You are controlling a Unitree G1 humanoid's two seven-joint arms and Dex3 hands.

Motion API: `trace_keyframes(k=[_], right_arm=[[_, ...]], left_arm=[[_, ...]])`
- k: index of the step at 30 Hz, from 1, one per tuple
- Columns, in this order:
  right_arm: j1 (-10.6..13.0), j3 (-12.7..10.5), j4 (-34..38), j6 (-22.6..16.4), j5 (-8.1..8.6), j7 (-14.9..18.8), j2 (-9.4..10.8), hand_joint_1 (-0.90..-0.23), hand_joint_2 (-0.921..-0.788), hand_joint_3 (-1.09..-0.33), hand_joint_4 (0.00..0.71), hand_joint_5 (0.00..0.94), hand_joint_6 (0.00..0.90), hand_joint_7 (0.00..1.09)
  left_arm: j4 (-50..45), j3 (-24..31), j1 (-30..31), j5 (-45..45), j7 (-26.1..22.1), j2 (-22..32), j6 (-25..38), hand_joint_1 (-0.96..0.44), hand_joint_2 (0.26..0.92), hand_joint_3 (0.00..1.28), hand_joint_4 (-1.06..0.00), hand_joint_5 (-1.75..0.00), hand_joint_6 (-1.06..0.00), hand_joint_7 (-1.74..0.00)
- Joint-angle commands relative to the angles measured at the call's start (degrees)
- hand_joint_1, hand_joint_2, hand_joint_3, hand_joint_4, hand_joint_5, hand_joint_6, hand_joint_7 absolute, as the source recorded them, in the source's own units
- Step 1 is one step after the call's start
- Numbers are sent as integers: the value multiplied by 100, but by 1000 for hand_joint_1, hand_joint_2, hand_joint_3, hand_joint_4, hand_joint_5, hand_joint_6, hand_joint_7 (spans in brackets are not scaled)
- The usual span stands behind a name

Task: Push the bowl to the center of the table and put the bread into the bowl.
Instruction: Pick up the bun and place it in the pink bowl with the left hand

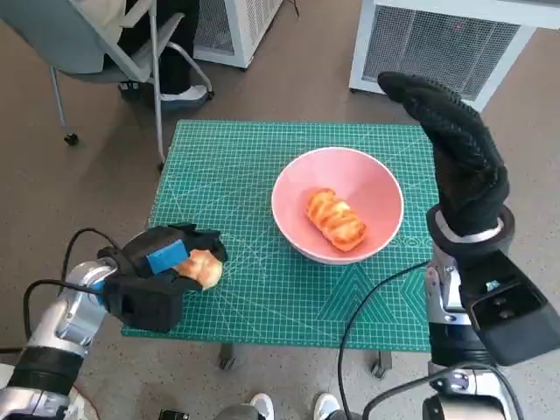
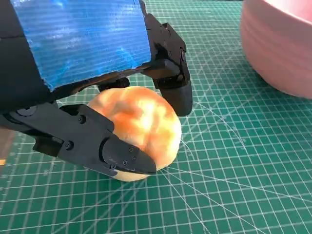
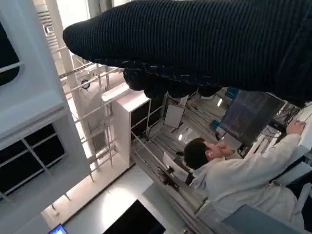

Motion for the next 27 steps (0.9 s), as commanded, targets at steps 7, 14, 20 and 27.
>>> trace_keyframes(k=[7, 14, 20, 27], right_arm=[[89, 6, 55, 27, 35, 75, -11, -600, -921, -709, 281, 0, 14, 645], [58, -2, 99, 17, 6, 71, -21, -611, -921, -707, 281, 0, 15, 644], [5, 19, 151, 32, -54, 41, 9, -611, -921, -708, 281, 0, 16, 645], [-10, 26, 182, 20, -75, 29, 23, -606, -921, -709, 281, 0, 17, 648]], left_arm=[[-774, 408, -535, -473, -263, -21, 481, 3, 921, 170, -550, -1342, -534, -1239], [-1343, 565, -1044, -575, -43, -303, 714, 3, 920, 120, -588, -1282, -606, -1183], [-1595, 526, -1751, -570, 301, -852, 869, 4, 913, 37, -697, -1162, -718, -1068], [-1327, 299, -2430, -466, 544, -1357, 677, 4, 905, 12, -745, -1098, -759, -1039]])
